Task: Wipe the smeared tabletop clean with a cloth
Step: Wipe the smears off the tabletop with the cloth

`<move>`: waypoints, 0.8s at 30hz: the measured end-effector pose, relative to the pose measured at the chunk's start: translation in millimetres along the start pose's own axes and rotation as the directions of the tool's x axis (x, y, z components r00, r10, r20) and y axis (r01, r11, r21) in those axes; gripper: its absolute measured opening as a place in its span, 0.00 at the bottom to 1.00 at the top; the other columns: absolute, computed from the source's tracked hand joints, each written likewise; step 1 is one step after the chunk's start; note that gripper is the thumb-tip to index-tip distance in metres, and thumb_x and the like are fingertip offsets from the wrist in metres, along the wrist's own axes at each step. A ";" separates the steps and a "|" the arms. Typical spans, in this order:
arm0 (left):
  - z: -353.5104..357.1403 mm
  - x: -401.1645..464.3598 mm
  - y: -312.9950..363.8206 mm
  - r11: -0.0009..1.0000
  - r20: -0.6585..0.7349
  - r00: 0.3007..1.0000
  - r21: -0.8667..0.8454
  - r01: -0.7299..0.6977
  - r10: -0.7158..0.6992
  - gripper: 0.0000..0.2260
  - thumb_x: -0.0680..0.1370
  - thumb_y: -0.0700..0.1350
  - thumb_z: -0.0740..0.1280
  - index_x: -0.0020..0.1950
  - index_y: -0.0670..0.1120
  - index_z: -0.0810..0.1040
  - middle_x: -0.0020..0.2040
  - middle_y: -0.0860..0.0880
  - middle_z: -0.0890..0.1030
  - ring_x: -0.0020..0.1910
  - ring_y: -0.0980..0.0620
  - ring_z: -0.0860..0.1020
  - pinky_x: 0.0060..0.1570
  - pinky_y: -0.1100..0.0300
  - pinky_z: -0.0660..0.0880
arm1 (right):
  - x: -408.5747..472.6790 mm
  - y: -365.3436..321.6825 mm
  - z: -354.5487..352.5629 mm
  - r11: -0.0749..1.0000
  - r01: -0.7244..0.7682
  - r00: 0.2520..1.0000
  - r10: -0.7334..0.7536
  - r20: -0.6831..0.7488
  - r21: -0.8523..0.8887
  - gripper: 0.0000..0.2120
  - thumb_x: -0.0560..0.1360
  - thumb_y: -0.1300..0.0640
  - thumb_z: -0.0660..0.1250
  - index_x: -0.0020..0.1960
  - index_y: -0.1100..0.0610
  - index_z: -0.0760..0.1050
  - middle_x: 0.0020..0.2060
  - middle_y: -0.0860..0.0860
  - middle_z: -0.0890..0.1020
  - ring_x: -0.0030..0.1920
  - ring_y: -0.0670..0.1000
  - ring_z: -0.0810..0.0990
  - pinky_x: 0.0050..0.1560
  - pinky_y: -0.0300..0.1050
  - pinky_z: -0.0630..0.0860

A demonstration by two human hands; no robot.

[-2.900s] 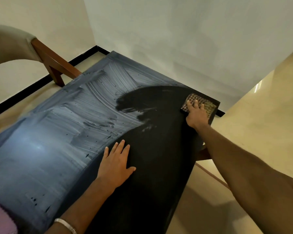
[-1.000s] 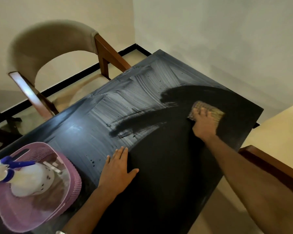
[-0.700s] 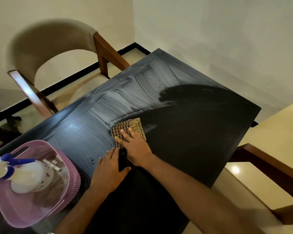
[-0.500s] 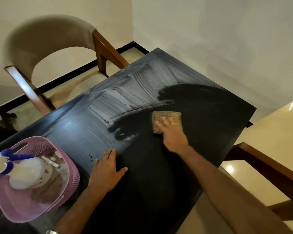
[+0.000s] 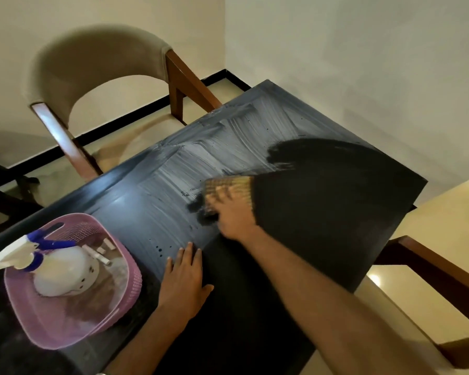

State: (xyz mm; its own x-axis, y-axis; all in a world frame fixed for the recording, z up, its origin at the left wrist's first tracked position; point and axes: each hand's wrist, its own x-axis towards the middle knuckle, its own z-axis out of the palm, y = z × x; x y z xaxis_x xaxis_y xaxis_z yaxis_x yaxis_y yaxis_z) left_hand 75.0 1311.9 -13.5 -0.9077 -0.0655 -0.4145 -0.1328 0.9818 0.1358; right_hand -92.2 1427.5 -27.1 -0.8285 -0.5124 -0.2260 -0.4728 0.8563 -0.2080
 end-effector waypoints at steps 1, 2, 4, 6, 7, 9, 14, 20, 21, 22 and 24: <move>1.1 1.5 -0.9 1.000 0.003 1.000 0.004 -0.002 0.002 0.41 0.77 0.61 0.64 0.80 0.47 0.45 0.80 0.44 0.44 0.79 0.44 0.46 0.76 0.45 0.46 | 10.4 -34.5 2.7 0.991 0.132 0.988 -0.129 0.080 -0.032 0.35 0.76 0.53 0.65 0.80 0.46 0.54 0.80 0.53 0.52 0.79 0.62 0.50 0.77 0.59 0.53; 1.7 2.9 -1.9 1.000 0.015 1.000 0.008 -0.005 0.005 0.40 0.77 0.61 0.62 0.80 0.47 0.44 0.80 0.44 0.44 0.79 0.44 0.45 0.76 0.44 0.45 | 18.3 -61.8 5.6 0.968 0.239 0.962 -0.225 0.157 -0.073 0.36 0.77 0.53 0.65 0.80 0.45 0.53 0.81 0.53 0.50 0.79 0.62 0.49 0.77 0.60 0.51; 2.0 5.9 -3.6 1.000 0.050 0.999 0.014 -0.014 0.013 0.40 0.78 0.62 0.60 0.80 0.48 0.43 0.80 0.44 0.43 0.79 0.45 0.45 0.75 0.45 0.43 | 32.4 -87.6 8.5 0.928 0.348 0.921 -0.312 0.232 -0.134 0.37 0.77 0.54 0.65 0.80 0.44 0.51 0.81 0.51 0.49 0.79 0.60 0.48 0.78 0.59 0.48; 3.4 6.5 -4.5 1.000 0.058 0.998 0.015 -0.006 0.005 0.40 0.77 0.63 0.60 0.80 0.48 0.42 0.80 0.45 0.41 0.79 0.45 0.44 0.75 0.45 0.42 | 43.9 -72.5 5.3 0.932 0.345 0.929 -0.321 0.186 -0.115 0.36 0.78 0.57 0.63 0.80 0.44 0.52 0.81 0.51 0.50 0.79 0.60 0.49 0.77 0.57 0.47; 4.9 6.8 -4.2 1.000 0.043 0.999 0.016 -0.001 0.000 0.40 0.77 0.63 0.60 0.80 0.48 0.42 0.80 0.45 0.40 0.79 0.45 0.43 0.75 0.45 0.43 | 49.5 -52.8 0.6 0.946 0.308 0.946 -0.294 0.134 -0.098 0.35 0.78 0.57 0.63 0.80 0.45 0.53 0.81 0.52 0.50 0.79 0.60 0.50 0.77 0.56 0.47; 6.6 6.8 -4.2 1.000 0.013 1.000 0.009 -0.002 0.002 0.40 0.77 0.62 0.61 0.80 0.48 0.42 0.80 0.45 0.39 0.79 0.45 0.42 0.76 0.46 0.43 | 60.0 6.2 -13.6 0.987 0.142 0.990 -0.141 0.015 -0.081 0.36 0.76 0.58 0.63 0.80 0.46 0.53 0.80 0.54 0.52 0.79 0.61 0.52 0.77 0.58 0.50; 8.6 7.6 -5.8 1.000 0.019 1.000 -0.015 -0.006 0.006 0.41 0.77 0.62 0.62 0.79 0.49 0.42 0.80 0.46 0.38 0.79 0.45 0.41 0.75 0.46 0.42 | 41.8 209.4 -48.7 0.904 -0.426 0.900 0.426 -0.094 0.020 0.35 0.76 0.59 0.62 0.80 0.49 0.55 0.79 0.58 0.56 0.77 0.63 0.56 0.78 0.58 0.51; 8.2 10.7 -8.1 1.000 0.039 0.999 0.001 -0.001 0.001 0.42 0.76 0.64 0.62 0.79 0.50 0.40 0.79 0.46 0.37 0.79 0.45 0.41 0.74 0.45 0.40 | -28.2 325.2 -50.5 0.605 -0.781 0.616 0.787 0.036 0.155 0.34 0.79 0.58 0.60 0.81 0.48 0.50 0.80 0.55 0.48 0.78 0.66 0.48 0.77 0.63 0.49; 8.0 11.0 -8.2 1.000 0.043 0.999 0.007 -0.005 0.004 0.42 0.76 0.64 0.62 0.79 0.50 0.40 0.79 0.46 0.37 0.79 0.45 0.41 0.73 0.45 0.40 | -20.5 317.4 -51.7 0.601 -0.785 0.611 0.791 0.028 0.153 0.35 0.79 0.58 0.61 0.81 0.48 0.49 0.80 0.56 0.48 0.78 0.66 0.48 0.77 0.63 0.49; 7.7 11.2 -8.1 1.000 0.048 0.999 0.009 -0.006 0.006 0.42 0.76 0.64 0.62 0.79 0.50 0.41 0.79 0.46 0.37 0.79 0.45 0.41 0.73 0.44 0.40 | -8.6 302.1 -52.3 0.625 -0.768 0.631 0.775 0.002 0.143 0.35 0.78 0.58 0.62 0.81 0.48 0.50 0.80 0.56 0.49 0.78 0.66 0.49 0.77 0.63 0.49; 7.4 11.3 -8.2 1.000 0.047 0.999 0.007 -0.003 0.003 0.42 0.76 0.64 0.62 0.79 0.50 0.41 0.79 0.46 0.37 0.79 0.45 0.41 0.73 0.44 0.40 | 21.4 249.9 -50.3 0.747 -0.656 0.744 0.664 -0.078 0.102 0.36 0.76 0.58 0.64 0.81 0.49 0.53 0.80 0.57 0.53 0.78 0.65 0.52 0.78 0.61 0.50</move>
State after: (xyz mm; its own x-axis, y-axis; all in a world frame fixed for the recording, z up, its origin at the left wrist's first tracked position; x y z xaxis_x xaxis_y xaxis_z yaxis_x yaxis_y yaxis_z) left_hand 68.8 1304.4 -26.0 -0.8882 -0.0542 -0.4563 -0.1273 0.9832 0.1309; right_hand -243.2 1633.8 -36.0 -0.9534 0.1924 -0.2324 0.2212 0.9696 -0.1045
